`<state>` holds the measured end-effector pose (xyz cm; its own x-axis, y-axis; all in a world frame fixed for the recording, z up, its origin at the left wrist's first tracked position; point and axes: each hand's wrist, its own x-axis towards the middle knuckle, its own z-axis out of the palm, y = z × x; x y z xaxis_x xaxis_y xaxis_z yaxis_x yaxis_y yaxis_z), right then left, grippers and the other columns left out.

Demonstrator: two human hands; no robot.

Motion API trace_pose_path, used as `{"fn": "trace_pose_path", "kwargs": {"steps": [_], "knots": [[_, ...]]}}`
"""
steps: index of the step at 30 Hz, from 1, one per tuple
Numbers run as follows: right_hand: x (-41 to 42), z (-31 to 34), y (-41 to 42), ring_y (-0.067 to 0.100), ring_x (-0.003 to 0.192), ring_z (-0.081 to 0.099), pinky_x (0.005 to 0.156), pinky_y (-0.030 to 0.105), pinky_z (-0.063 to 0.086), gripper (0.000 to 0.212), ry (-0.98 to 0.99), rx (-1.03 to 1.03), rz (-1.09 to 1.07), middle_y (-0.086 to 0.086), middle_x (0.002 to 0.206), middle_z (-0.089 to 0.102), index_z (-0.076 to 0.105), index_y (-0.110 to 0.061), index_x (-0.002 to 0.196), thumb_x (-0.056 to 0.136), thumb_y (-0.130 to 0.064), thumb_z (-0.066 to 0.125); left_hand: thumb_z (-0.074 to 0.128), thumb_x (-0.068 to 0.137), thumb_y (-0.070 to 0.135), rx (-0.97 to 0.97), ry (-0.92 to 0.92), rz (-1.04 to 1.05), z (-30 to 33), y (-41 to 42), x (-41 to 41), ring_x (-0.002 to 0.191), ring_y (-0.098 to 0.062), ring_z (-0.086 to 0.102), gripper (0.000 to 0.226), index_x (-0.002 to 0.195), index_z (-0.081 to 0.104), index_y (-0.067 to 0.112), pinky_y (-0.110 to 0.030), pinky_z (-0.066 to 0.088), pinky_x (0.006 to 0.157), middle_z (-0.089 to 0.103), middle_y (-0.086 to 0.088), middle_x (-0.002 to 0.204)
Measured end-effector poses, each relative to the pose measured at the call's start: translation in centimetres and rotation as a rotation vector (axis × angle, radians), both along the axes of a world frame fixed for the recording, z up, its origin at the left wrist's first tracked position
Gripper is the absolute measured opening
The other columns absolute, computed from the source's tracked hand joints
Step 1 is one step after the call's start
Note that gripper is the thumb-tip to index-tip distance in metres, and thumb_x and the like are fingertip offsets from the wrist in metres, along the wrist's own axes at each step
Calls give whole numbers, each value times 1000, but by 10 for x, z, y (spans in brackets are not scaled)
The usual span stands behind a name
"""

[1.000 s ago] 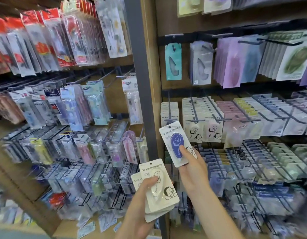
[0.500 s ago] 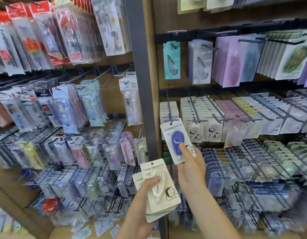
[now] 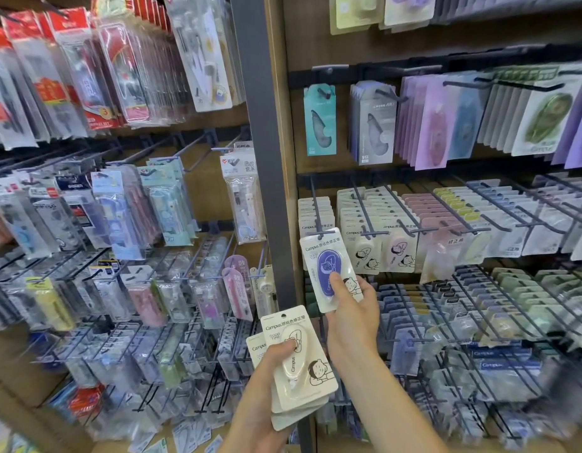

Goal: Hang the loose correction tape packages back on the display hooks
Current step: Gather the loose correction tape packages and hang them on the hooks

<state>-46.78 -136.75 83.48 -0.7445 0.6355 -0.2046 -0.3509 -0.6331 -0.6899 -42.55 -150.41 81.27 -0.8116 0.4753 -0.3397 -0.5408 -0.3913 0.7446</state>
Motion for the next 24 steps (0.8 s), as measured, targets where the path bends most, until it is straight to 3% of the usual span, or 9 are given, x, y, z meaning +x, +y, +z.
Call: {"fn": "trace_pose_path", "kwargs": {"steps": [5, 9, 15, 17, 19, 21, 24], "knots": [[-22, 4, -2, 17, 87, 76, 65, 30, 61, 31, -150, -63, 27, 8, 102, 77, 64, -12, 116, 90, -17, 79, 75, 73, 25, -1, -32, 8, 3, -3, -1, 77, -41, 76, 36, 102, 84, 4, -47, 62, 56, 76, -28, 108], [-51, 11, 5, 25, 94, 75, 76, 37, 63, 21, -224, -116, 140, 14, 105, 77, 68, -9, 104, 89, -16, 80, 77, 70, 25, -2, -60, 0, 5, -7, -5, 85, -43, 77, 62, 127, 73, 3, -49, 63, 60, 71, -32, 123], [-63, 16, 16, 29, 100, 72, 93, 43, 61, 28, -267, -107, 145, 17, 104, 71, 57, -10, 95, 86, -14, 82, 79, 68, 23, 49, -59, -29, 5, -9, -7, 87, -44, 77, 56, 121, 77, 4, -51, 65, 63, 74, -28, 120], [-48, 11, 17, 31, 106, 71, 96, 42, 60, 28, -290, -27, 172, 21, 110, 70, 59, -10, 98, 85, -14, 84, 80, 68, 24, 33, -68, -8, 6, -7, -7, 89, -44, 77, 54, 118, 78, 5, -53, 65, 65, 74, -27, 118], [-20, 7, 18, 31, 110, 70, 95, 43, 60, 32, -351, 178, 212, 19, 115, 70, 65, -14, 109, 84, -22, 85, 80, 70, 24, 22, -66, 3, 8, -4, -5, 90, -45, 76, 50, 116, 79, 6, -54, 64, 67, 75, -26, 117], [19, 9, 21, 19, 103, 71, 84, 34, 60, 41, -387, 474, 300, 4, 109, 75, 70, -21, 117, 82, -37, 85, 79, 72, 25, 14, -67, 4, 7, 1, -5, 91, -44, 75, 46, 114, 80, 7, -52, 63, 68, 75, -26, 116], [74, 10, 25, 8, 93, 73, 74, 23, 54, 47, -346, 679, 502, -6, 101, 77, 74, -29, 109, 71, -52, 88, 79, 77, 27, -21, -35, 16, 9, 12, 2, 104, -45, 73, 42, 116, 81, 12, -56, 58, 89, 74, -24, 121]]}}
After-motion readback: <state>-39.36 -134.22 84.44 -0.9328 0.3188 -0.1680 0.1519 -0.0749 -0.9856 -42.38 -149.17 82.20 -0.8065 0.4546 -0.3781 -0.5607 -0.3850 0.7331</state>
